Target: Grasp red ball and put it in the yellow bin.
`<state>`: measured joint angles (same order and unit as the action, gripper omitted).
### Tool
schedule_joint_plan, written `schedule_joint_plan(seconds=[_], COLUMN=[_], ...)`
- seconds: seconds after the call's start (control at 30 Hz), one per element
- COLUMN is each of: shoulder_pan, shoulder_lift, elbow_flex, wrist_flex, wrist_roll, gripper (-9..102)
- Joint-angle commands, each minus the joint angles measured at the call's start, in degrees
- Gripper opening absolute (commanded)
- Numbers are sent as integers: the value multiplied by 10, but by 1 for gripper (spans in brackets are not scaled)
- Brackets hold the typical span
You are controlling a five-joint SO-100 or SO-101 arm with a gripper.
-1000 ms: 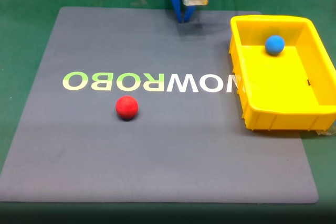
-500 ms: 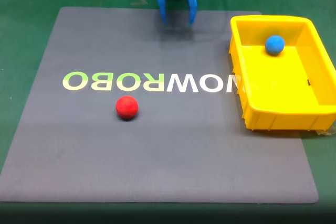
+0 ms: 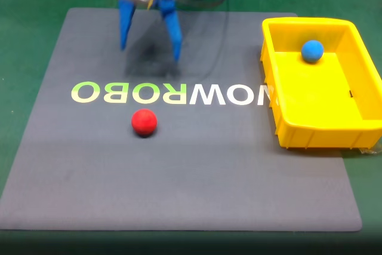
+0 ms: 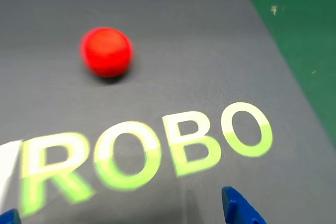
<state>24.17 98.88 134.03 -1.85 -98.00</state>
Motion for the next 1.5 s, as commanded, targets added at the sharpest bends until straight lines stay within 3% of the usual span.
schedule_joint_plan(seconds=[0.0, 0.67, 1.17, 1.3, 1.47], shoulder_pan=[18, -34, -67, -73, -76], shoulder_lift=[-117, -346, -479, -490, -494], elbow_flex=[-104, -359, -494, -506, -506], wrist_flex=[-51, -61, -61, -61, -56], wrist_roll=[17, 100, 92, 91, 76], gripper=[43, 44, 42, 38, 20])
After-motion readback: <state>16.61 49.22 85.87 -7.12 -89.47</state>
